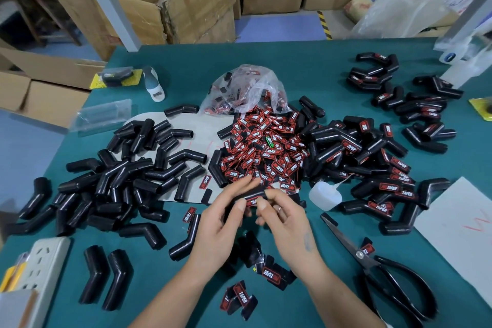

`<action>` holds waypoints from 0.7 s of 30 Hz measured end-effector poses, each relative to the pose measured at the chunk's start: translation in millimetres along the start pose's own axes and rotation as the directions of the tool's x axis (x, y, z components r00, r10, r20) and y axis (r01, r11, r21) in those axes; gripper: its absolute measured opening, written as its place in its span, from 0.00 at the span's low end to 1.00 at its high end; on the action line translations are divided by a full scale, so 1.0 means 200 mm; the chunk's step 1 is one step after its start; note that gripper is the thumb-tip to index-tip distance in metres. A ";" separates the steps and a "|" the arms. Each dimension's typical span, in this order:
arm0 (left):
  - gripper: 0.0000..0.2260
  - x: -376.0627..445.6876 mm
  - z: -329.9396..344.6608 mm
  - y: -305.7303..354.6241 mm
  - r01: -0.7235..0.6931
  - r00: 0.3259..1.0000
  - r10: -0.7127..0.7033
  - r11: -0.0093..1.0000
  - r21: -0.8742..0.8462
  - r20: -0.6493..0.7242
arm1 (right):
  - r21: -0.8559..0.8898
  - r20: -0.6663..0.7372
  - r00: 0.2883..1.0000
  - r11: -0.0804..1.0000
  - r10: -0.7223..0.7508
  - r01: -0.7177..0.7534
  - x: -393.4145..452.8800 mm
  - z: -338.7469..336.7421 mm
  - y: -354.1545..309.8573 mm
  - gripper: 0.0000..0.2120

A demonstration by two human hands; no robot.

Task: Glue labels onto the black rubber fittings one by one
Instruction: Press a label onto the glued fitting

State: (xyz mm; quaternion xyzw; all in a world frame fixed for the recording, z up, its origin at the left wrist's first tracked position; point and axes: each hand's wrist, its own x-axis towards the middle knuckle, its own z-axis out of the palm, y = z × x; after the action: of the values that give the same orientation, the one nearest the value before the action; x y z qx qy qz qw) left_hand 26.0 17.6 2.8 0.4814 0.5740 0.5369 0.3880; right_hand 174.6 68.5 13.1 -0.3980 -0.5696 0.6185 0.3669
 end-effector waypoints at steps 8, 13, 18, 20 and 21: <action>0.13 0.01 -0.01 0.00 -0.127 0.989 0.139 0.970 0.209 -0.045 | -0.044 -0.026 0.998 0.998 -0.053 0.051 0.01 0.00 0.03 0.06; 0.15 0.04 -0.01 0.08 -0.127 0.953 0.212 0.928 0.350 -0.217 | 0.012 -0.080 0.996 0.999 -0.042 0.044 0.01 0.00 0.04 0.03; 0.16 0.29 0.17 0.27 -0.311 0.943 0.332 0.868 0.386 0.015 | -0.044 -0.105 0.994 0.999 -0.023 0.019 0.02 0.01 0.05 0.02; 0.16 0.44 0.29 0.35 -0.377 0.923 0.374 0.842 0.387 0.088 | -0.085 -0.094 0.996 0.996 0.001 -0.009 0.03 0.00 0.05 0.04; 0.16 0.52 0.36 0.38 -0.400 0.916 0.378 0.831 0.387 0.135 | -0.117 -0.087 0.996 0.993 0.018 -0.028 0.03 0.00 0.05 0.07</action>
State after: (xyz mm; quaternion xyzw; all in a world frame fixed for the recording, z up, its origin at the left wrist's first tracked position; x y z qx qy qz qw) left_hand 80.5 132.2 77.0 0.6718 0.5525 0.4605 0.1769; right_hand 171.6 73.0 1.8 -0.4519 -0.5842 0.5702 0.3597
